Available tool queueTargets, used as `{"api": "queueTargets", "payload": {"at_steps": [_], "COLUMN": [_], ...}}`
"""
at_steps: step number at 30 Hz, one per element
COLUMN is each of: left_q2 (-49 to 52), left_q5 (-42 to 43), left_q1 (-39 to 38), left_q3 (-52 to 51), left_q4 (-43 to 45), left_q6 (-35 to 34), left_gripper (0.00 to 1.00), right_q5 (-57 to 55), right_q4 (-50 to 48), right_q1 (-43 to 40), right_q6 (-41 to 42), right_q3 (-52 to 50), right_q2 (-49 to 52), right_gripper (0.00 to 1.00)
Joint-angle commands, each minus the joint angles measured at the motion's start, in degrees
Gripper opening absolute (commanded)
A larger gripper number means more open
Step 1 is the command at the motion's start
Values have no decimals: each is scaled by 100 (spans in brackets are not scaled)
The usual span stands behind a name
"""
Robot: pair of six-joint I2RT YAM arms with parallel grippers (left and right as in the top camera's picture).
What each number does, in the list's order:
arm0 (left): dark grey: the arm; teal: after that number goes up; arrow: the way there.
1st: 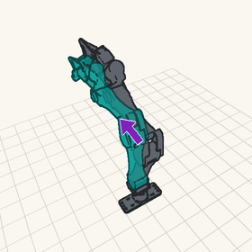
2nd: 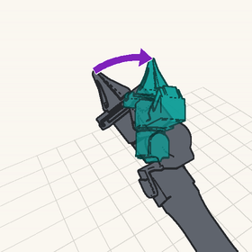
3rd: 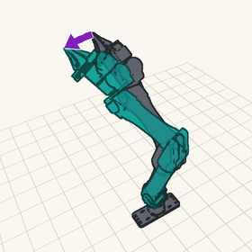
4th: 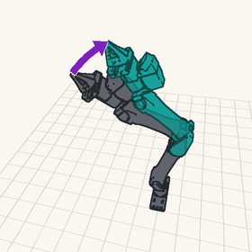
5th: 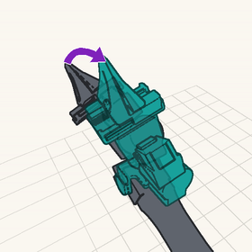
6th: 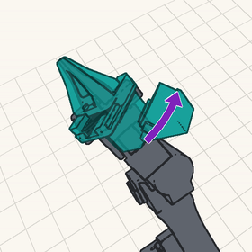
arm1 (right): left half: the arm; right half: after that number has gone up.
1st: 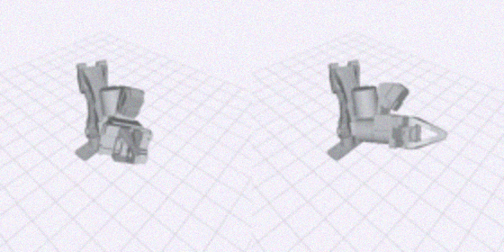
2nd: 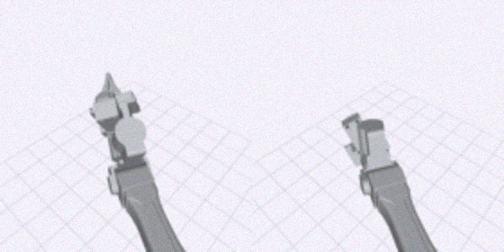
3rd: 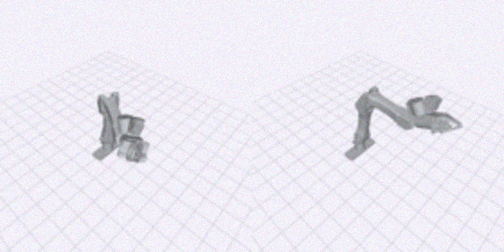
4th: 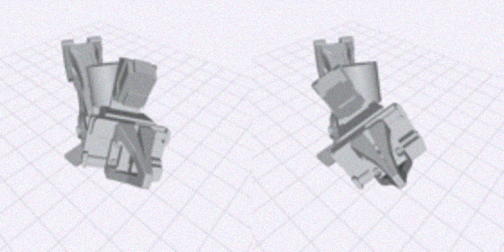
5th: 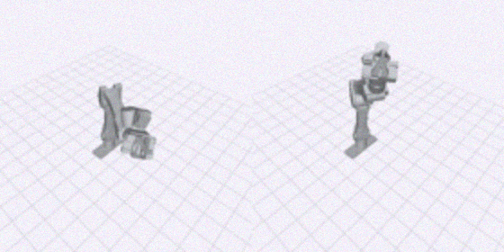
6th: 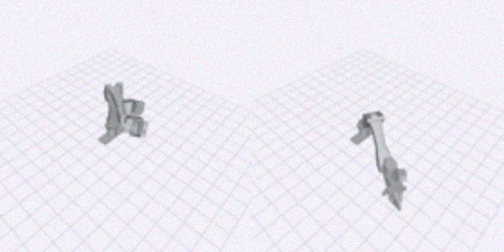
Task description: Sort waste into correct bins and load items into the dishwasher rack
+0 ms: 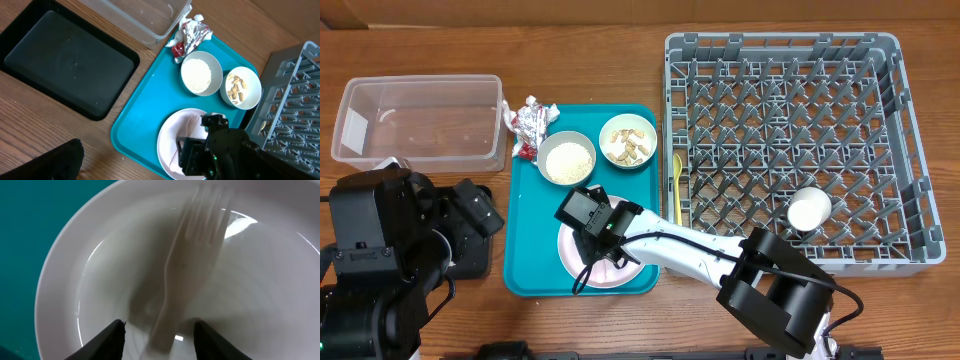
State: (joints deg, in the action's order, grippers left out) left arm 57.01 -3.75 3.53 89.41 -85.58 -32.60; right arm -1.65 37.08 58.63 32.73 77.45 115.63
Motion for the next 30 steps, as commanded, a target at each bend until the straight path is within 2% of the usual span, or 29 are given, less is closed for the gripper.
{"api": "queueTargets", "payload": {"at_steps": [1,8,14,22,27,30], "left_q2": [-2,-2,-2,-2,-2,-2], "left_q5": [-116,-114,-116,-116,-116,-116], "left_q1": [31,31,31,31,31,31], "left_q3": [37,37,37,37,37,37], "left_q4": [9,9,9,9,9,9], "left_q6": [90,90,92,90,90,90], "left_gripper": [100,100,100,100,100,100], "right_q5": [70,-103,-1056,-1969,-1967,-1176], "right_q4": [2,164,1034,2430,2750,2717], "right_q1": [35,22,17,-149,-595,-922], "right_q6": [7,9,7,7,-20,-815], "right_q3": [-17,122,699,2044,2509,2509], "right_q2": [74,74,74,-267,-754,-933], "right_gripper": [43,20,14,13,14,23]}}
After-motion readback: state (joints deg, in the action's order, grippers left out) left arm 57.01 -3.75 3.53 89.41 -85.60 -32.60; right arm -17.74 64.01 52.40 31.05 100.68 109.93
